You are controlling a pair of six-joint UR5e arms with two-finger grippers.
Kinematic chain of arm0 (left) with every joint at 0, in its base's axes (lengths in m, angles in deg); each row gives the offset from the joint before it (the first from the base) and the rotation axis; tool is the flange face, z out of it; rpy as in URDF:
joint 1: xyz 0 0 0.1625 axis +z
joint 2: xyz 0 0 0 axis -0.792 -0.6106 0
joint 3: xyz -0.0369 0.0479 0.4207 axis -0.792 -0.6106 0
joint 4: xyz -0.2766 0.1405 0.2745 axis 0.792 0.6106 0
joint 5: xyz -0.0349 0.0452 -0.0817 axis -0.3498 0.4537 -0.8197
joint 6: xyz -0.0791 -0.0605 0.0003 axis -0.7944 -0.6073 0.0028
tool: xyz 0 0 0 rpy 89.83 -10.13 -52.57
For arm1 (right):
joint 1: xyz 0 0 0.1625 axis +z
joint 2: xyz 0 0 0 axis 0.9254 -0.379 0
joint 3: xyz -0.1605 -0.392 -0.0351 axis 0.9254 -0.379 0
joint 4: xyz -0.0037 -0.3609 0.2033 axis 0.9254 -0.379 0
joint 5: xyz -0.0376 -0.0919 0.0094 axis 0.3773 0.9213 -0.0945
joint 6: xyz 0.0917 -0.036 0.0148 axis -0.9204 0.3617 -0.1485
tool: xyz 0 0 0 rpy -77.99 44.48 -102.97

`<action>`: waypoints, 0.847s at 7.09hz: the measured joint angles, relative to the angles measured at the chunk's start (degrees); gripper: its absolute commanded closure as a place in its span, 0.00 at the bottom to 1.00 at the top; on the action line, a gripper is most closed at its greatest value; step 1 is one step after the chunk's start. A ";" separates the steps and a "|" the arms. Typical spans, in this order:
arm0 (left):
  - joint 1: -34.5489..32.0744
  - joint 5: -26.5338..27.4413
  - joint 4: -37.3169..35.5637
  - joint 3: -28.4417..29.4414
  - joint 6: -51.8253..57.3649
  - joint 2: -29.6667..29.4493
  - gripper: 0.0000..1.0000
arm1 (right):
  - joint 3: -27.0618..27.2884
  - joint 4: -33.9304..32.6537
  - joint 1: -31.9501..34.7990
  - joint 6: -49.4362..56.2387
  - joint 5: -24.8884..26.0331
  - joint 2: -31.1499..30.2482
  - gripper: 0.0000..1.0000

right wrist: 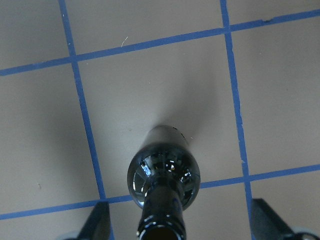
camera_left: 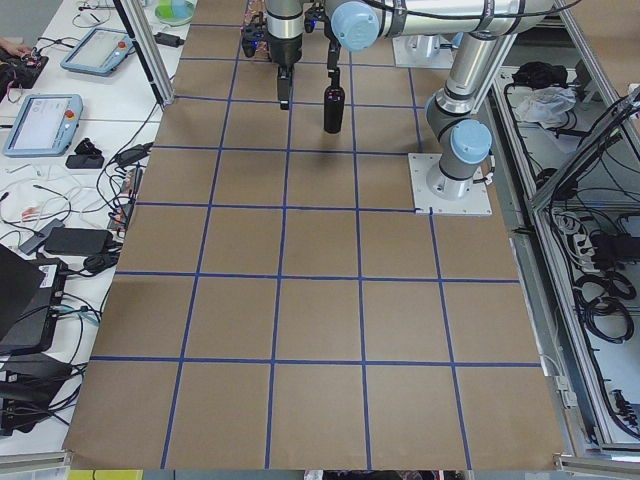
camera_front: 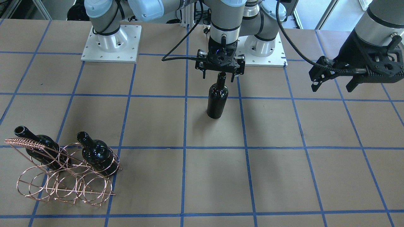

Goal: Place wine into wine basket
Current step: 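Grasp the standing bottle neck with the right gripper while the left arm withdraws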

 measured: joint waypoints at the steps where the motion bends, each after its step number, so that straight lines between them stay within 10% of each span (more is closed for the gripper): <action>1: 0.02 0.05 0.02 -0.03 0.02 0.00 0.00 | 0.22 -0.34 0.23 0.56 0.30 0.64 0.16; 4: 0.08 -0.17 0.08 -0.22 0.09 0.01 0.00 | 0.45 -0.45 0.12 2.84 -0.15 1.34 0.77; 6: 0.00 -0.20 0.11 -0.47 0.05 0.03 0.00 | 0.40 -0.44 -0.07 2.81 -0.41 1.33 0.84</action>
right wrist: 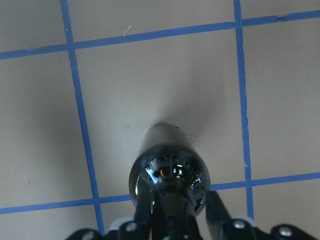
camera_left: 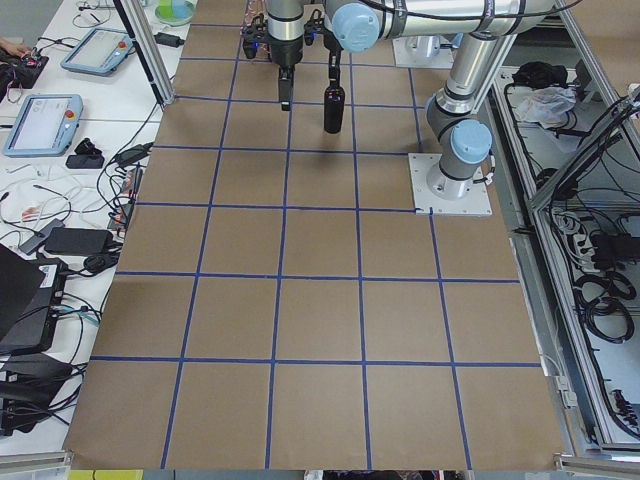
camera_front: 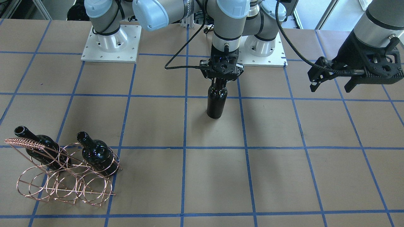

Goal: Place wine into wine basket
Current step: 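Grasp the standing bottle neck with the right gripper while the left arm withdraws, then lift the bottle with the right gripper and carry it above the wire rack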

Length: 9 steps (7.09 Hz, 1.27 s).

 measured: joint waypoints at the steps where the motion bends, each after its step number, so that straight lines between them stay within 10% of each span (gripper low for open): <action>1: -0.02 0.23 0.03 -0.03 0.02 0.04 0.00 | -0.13 -0.01 -0.11 0.00 -0.05 -0.07 0.85; 4: -0.40 -0.02 1.51 -0.06 -0.02 0.54 0.00 | -0.57 0.24 -3.30 2.34 0.02 -1.13 0.86; 9: -10.97 -0.44 1.54 -0.06 -12.08 0.91 0.00 | -0.59 9.36 -26.97 29.24 -0.70 -9.14 0.87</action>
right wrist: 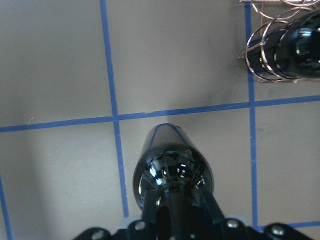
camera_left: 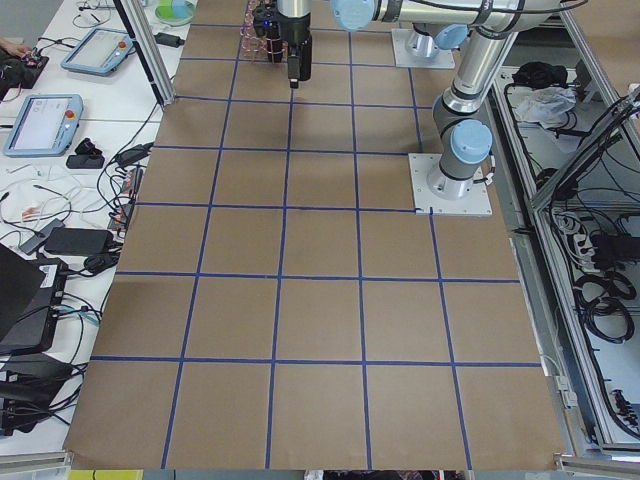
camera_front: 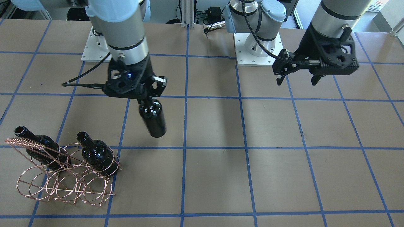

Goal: Place wine into wine basket
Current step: 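Lift the bottle with the right gripper and carry it above the wire rack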

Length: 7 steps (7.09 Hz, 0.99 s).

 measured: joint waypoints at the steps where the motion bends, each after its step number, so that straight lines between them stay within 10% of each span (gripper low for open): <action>1: -2.64 0.03 -0.18 -0.08 -1.34 -0.03 0.00 | -0.07 1.78 -4.59 6.08 0.22 -1.68 0.87; 7: -4.99 -1.86 -2.74 -2.48 -1.02 0.54 0.00 | -10.24 6.96 -17.71 24.00 3.15 0.64 0.87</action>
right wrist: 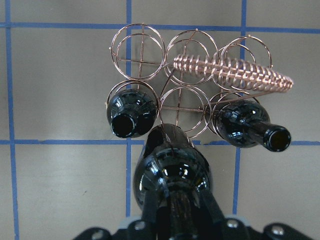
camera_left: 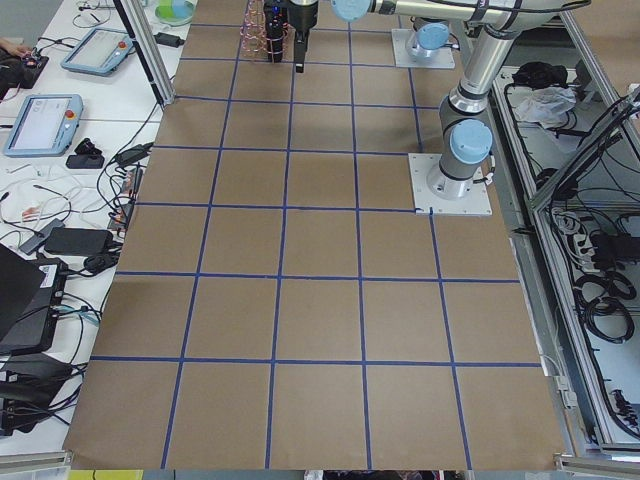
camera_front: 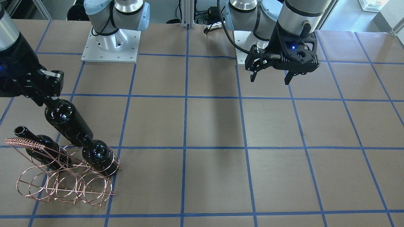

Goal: Place wine into wine basket
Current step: 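Lift the bottle with the right gripper and carry it above the wire rack, then lower the bottle into the empty rack slot and open the right gripper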

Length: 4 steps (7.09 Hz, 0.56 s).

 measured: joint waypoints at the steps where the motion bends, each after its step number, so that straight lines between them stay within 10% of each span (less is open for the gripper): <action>1: -0.01 -0.09 -0.17 -0.04 -0.06 0.02 0.00 | -2.01 -0.28 -0.13 1.54 0.20 1.88 0.87; 4: 0.46 -0.24 -0.11 -0.55 0.02 -0.27 0.00 | -2.96 -2.50 -0.88 6.34 0.19 4.50 0.88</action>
